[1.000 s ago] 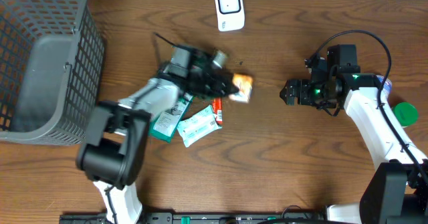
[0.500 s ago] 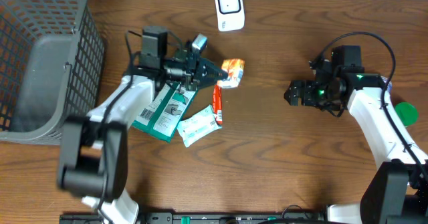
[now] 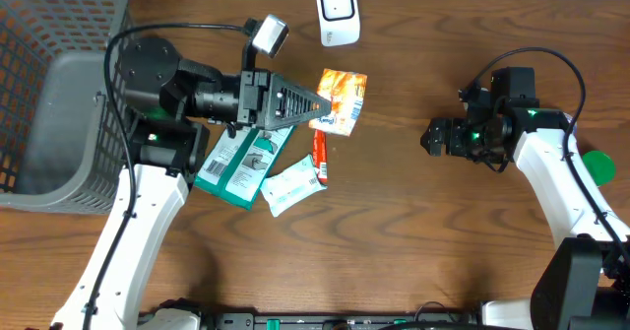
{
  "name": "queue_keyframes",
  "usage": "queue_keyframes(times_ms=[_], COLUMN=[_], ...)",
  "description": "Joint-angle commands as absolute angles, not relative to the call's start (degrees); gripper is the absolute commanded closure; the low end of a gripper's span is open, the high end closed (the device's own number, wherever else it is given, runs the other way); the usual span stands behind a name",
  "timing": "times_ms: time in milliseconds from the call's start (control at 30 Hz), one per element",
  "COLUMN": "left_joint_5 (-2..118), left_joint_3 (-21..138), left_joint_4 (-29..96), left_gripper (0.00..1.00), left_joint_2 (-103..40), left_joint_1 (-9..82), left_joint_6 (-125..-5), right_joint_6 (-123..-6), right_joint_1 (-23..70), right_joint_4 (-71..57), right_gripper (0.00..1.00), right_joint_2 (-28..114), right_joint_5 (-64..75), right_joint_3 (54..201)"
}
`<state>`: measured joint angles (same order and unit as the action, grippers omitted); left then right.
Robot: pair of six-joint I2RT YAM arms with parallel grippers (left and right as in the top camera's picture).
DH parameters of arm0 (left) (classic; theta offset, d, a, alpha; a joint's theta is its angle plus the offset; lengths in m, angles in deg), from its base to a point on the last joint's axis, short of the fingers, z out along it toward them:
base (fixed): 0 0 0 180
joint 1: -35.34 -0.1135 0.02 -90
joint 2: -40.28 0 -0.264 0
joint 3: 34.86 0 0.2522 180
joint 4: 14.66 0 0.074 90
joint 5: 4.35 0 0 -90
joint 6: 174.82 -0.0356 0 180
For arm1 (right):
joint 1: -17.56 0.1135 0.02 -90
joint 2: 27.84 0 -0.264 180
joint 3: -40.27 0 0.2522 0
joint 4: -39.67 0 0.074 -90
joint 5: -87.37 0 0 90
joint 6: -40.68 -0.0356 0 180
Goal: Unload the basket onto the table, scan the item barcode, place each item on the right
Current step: 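Lift the tissue packet and carry it up to the scanner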
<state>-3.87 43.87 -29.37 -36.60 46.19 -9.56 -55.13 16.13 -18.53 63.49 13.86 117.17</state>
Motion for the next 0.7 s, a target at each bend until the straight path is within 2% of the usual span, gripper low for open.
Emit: queue_keyframes(times_ms=[0,200,367,500,667], left_joint_5=[-4.30,-1.31,0.79,1.40,12.94], left_joint_3=[44.50,44.50,44.50,44.96,44.98], left_joint_4=[-29.57,-31.10,-37.83,-38.53,-35.16], left_gripper=[0.93,0.92,0.92,0.93,0.93], left_joint_2=[-36.86,-36.89,-36.89,-36.91,-36.91], left_joint_1=[45.64,44.72,40.31,38.01,37.45], left_joint_6=[-5.47,-5.27,-11.92,-12.49,-20.16], right_joint_6=[-54.82,-54.80,-54.82,-54.82,-54.82], right_joint_1=[16.11,16.11,16.11,16.15,16.15], right_joint_4=[-18.69,-18.69,-18.69,-18.66,-18.66], right_gripper=[0.01,0.01,0.01,0.01,0.01], right_joint_2=[63.25,63.25,63.25,63.25,63.25], right_joint_5=[13.71,13.69,13.71,13.71,13.71], right_joint_3=[116.80,116.80,116.80,116.80,116.80])
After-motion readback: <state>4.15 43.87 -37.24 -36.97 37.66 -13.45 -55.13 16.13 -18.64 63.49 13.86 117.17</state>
